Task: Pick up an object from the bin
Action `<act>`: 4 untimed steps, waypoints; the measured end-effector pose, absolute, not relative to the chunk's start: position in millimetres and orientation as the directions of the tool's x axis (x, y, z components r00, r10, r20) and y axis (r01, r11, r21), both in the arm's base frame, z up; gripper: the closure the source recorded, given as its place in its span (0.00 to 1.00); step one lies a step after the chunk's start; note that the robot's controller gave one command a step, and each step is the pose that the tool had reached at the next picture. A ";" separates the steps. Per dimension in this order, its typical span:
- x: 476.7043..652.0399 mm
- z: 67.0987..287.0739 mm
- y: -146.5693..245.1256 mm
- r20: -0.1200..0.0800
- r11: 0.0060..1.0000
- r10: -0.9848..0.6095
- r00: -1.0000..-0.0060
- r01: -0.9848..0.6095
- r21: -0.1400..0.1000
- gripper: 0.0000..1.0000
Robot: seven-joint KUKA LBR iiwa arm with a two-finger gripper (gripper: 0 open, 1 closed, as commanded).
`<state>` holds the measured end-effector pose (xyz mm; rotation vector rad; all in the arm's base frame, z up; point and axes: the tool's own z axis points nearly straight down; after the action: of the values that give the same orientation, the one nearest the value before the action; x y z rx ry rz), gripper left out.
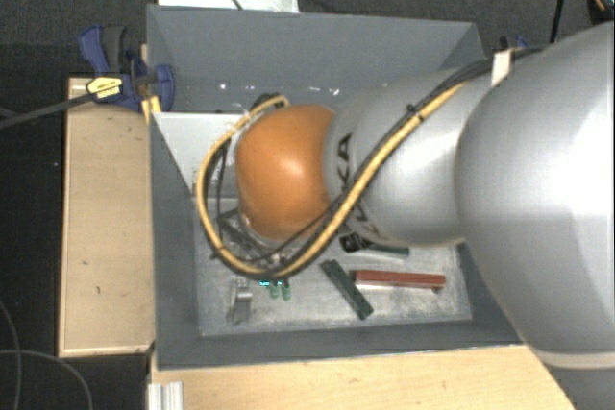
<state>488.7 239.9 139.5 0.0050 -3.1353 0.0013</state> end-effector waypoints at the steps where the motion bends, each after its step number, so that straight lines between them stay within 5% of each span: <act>1: 541.9 91.5 131.6 0.003 0.989 -0.148 -0.989 -0.148 -0.004 0.00; 2: 547.0 109.2 49.9 -0.002 0.947 -0.322 -0.947 -0.322 -0.003 0.00; 3: 538.3 69.9 -7.7 0.003 0.863 -0.505 -0.863 -0.505 0.000 0.00; 4: 540.3 72.2 -5.3 -0.004 0.864 -0.503 -0.864 -0.503 0.000 1.00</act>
Offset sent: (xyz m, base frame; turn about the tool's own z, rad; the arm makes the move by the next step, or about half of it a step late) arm 0.0519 -0.1028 -0.0468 -0.1531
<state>540.3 -5.3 72.2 0.8193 -3.0373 -0.0012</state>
